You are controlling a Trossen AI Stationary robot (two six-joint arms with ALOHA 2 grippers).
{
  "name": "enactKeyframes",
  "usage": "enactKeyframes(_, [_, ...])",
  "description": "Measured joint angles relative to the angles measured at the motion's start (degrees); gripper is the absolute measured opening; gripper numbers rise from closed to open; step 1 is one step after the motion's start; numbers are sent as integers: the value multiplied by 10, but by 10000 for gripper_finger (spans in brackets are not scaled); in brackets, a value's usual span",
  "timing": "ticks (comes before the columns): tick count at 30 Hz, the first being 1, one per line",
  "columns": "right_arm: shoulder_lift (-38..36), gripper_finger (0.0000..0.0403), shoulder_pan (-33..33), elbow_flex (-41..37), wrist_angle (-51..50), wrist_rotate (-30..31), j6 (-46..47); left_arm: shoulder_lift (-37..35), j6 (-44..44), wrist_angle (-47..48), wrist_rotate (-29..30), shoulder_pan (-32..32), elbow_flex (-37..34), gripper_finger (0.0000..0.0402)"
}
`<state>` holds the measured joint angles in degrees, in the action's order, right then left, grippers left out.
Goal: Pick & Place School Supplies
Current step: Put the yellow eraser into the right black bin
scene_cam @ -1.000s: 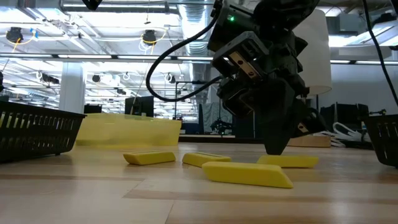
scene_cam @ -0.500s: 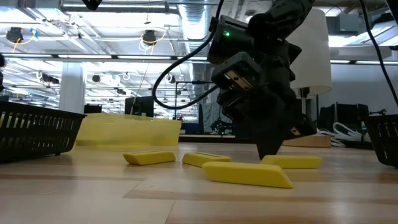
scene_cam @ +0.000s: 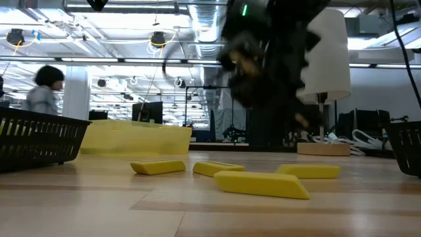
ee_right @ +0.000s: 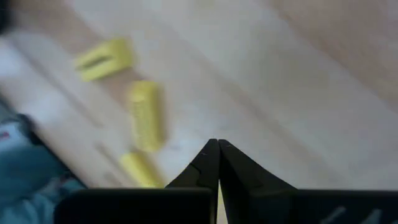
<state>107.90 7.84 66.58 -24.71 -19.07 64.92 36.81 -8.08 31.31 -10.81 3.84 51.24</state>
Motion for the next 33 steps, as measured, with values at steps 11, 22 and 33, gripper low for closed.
enactKeyframes(11, [-43,0,236,117,-136,410,420,27,20,-3,1,0,0,129])
enactKeyframes(22, [273,0,257,621,-623,350,536,64,48,-9,0,0,0,129])
enactKeyframes(33, [354,0,216,652,-592,343,544,63,49,-9,0,0,0,129])
